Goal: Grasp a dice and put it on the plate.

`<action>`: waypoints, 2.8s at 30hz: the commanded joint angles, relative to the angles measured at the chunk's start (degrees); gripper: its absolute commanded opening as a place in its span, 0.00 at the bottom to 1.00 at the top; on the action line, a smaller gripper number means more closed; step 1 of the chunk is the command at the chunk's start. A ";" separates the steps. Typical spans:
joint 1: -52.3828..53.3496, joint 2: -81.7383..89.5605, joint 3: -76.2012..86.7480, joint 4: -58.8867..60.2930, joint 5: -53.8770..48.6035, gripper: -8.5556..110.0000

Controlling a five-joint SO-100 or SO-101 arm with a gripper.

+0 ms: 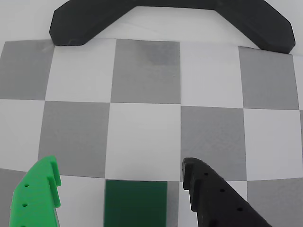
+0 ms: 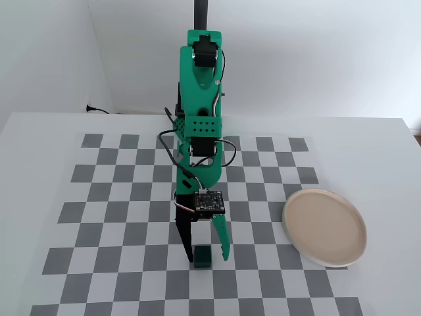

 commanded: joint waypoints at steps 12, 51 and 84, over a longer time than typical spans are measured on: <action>0.53 -3.34 -4.83 -2.90 0.97 0.28; -5.98 -2.37 -8.09 -3.78 4.22 0.04; -37.88 14.50 -13.18 17.23 15.12 0.04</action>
